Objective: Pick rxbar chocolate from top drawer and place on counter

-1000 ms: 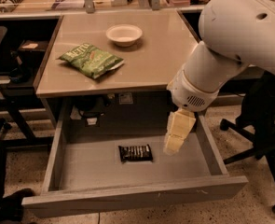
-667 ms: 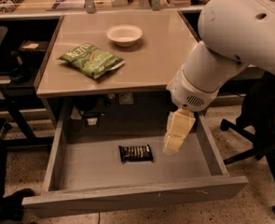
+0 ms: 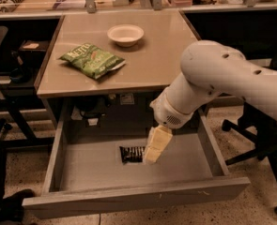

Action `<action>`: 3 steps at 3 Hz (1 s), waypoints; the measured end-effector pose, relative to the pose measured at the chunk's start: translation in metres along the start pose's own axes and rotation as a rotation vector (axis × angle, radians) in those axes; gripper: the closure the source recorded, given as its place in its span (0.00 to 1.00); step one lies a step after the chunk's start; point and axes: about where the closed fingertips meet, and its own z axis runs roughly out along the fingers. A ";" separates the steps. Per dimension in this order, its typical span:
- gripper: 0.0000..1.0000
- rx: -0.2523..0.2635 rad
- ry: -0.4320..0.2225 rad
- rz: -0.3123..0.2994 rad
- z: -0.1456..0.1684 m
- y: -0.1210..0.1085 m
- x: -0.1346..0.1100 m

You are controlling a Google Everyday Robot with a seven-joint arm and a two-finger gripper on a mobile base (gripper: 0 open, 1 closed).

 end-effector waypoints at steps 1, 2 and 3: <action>0.00 0.001 -0.002 0.002 0.001 -0.001 0.000; 0.00 -0.003 -0.013 0.023 0.015 -0.002 0.004; 0.00 0.017 -0.021 0.059 0.035 -0.018 0.011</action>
Offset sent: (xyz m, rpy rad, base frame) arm 0.0063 0.0033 -0.0359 0.0358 0.0269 -0.0454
